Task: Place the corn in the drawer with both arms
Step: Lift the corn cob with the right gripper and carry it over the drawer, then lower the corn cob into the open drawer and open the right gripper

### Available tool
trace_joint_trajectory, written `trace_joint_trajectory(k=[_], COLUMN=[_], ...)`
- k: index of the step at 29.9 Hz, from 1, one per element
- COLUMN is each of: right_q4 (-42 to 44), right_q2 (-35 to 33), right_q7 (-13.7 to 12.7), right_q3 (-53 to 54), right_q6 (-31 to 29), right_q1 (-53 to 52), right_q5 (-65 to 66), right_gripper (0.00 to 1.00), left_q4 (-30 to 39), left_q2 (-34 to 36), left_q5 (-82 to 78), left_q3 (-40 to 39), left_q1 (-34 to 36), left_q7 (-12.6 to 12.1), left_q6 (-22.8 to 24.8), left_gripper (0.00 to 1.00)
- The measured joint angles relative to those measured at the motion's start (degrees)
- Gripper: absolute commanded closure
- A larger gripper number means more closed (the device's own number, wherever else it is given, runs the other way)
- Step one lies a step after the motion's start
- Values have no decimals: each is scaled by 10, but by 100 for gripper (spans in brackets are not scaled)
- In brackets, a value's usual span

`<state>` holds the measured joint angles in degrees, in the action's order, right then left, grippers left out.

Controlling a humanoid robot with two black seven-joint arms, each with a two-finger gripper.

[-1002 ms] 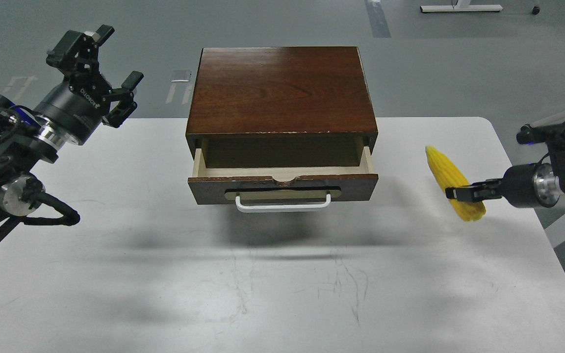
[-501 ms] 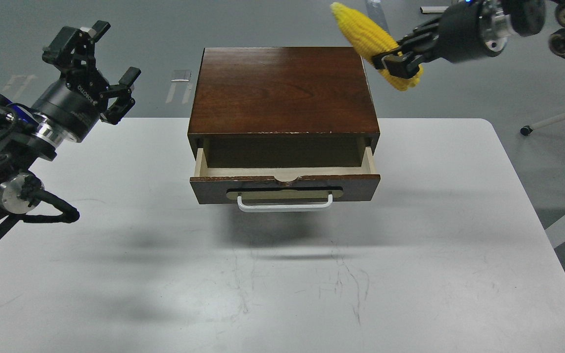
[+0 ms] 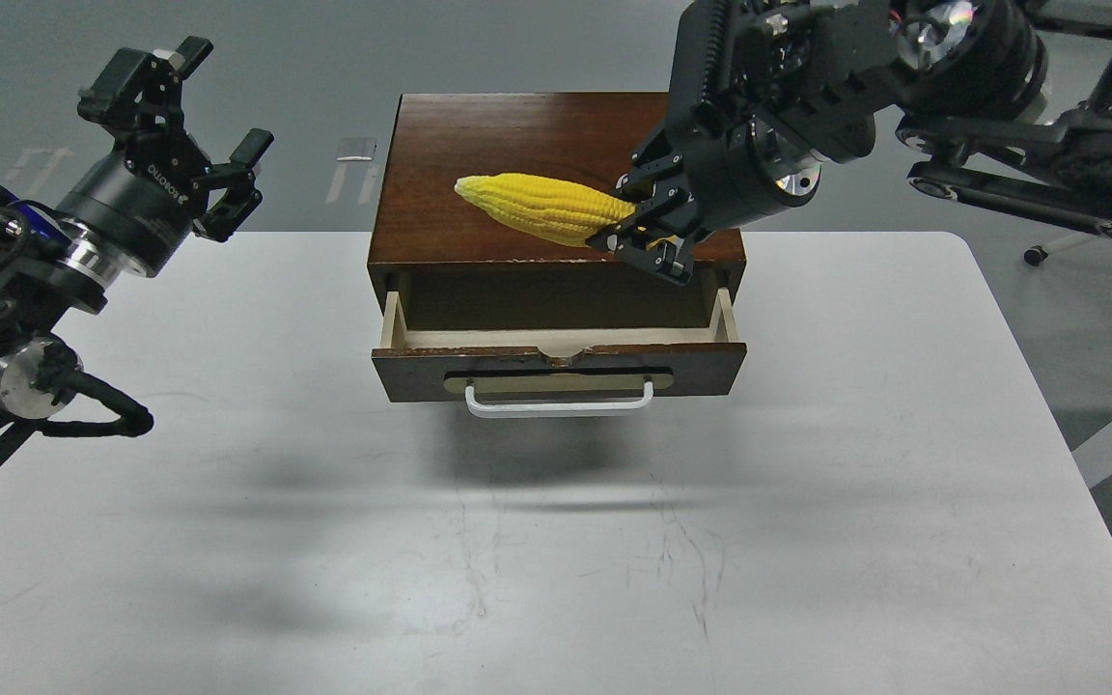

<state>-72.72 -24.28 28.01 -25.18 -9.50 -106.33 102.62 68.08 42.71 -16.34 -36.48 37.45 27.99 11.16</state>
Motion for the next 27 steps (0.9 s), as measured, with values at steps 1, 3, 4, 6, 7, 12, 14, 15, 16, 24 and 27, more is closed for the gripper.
trace_joint_trajectory(k=[1, 3, 4, 6, 7, 12, 14, 15, 16, 24, 27], right_q4=[0, 0, 1, 2, 2, 16, 25, 28, 29, 50, 51], right_q2=[2, 4, 6, 8, 8, 16, 18, 20, 22, 47, 52], right_q7=[0, 0, 0, 0, 0, 0, 0, 0, 0, 0, 0], right_q3=[-3, -9, -11, -16, -19, -26, -27, -28, -28, -28, -28], right_q6=[9, 20, 23, 25, 25, 26, 26, 26, 26, 26, 26], right_q1=[3, 9, 13, 22, 26, 49, 57, 61, 63, 79, 83], right_q5=[7, 14, 16, 18, 18, 19, 19, 19, 19, 18, 18], right_gripper=[100, 100, 100, 100, 100, 98, 95, 94, 94, 76, 67], left_q4=[0, 0, 0, 1, 1, 7, 8, 8, 8, 9, 9], left_q2=[0, 0, 0, 1, 2, 3, 3, 4, 4, 7, 7], left_q5=[0, 0, 0, 0, 0, 0, 0, 0, 0, 0, 0], left_q3=[0, 0, 0, 0, 0, -1, -1, 0, 0, 0, 0], left_q1=[0, 0, 0, 0, 0, 0, -1, -1, -1, -2, -3], left_q7=[0, 0, 0, 0, 0, 0, 0, 0, 0, 0, 0], left_q6=[0, 0, 0, 0, 0, 0, 0, 0, 0, 0, 0], left_gripper=[1, 1, 1, 1, 1, 1, 1, 1, 1, 1, 1])
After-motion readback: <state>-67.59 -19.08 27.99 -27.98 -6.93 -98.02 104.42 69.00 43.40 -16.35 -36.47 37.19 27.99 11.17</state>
